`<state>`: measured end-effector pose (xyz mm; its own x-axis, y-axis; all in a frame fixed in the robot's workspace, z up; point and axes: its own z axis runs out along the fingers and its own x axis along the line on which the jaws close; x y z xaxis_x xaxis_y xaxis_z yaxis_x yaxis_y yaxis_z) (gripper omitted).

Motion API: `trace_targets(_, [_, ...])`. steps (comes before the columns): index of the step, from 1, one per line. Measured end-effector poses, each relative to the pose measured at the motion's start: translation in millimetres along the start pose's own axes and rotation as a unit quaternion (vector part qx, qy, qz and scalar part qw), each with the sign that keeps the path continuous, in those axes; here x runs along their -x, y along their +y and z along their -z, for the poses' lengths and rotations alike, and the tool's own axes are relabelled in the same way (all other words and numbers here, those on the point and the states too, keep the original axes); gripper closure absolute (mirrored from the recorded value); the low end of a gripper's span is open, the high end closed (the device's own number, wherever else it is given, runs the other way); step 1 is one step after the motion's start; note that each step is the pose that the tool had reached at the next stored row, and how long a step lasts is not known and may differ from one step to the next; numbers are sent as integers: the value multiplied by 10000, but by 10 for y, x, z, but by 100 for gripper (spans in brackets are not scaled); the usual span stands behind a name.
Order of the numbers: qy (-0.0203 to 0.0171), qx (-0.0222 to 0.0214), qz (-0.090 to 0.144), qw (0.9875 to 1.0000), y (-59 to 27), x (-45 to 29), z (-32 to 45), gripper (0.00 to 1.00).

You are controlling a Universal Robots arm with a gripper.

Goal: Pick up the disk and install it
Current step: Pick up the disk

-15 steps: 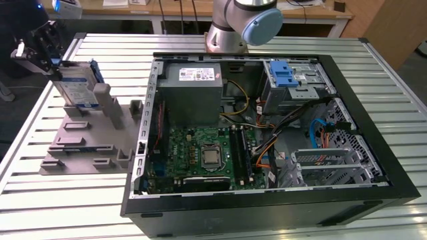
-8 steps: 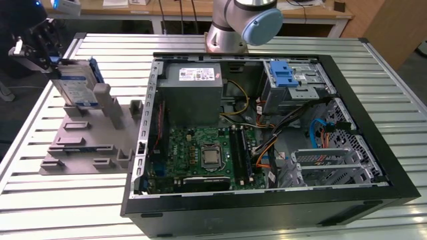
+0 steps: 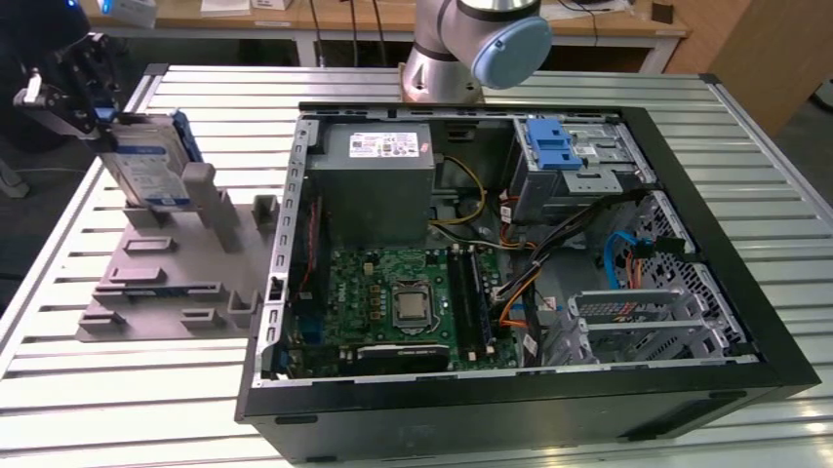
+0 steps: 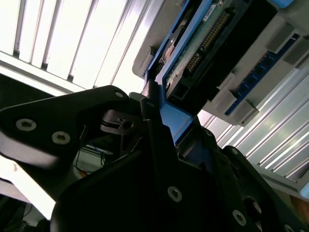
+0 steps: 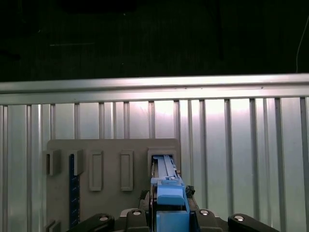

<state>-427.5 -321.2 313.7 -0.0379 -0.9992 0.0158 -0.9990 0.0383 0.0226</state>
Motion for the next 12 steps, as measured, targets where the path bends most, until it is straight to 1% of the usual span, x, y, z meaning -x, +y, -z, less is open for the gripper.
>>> trace_targets(12, [-1,-1,0,10000,3,-1,65,64])
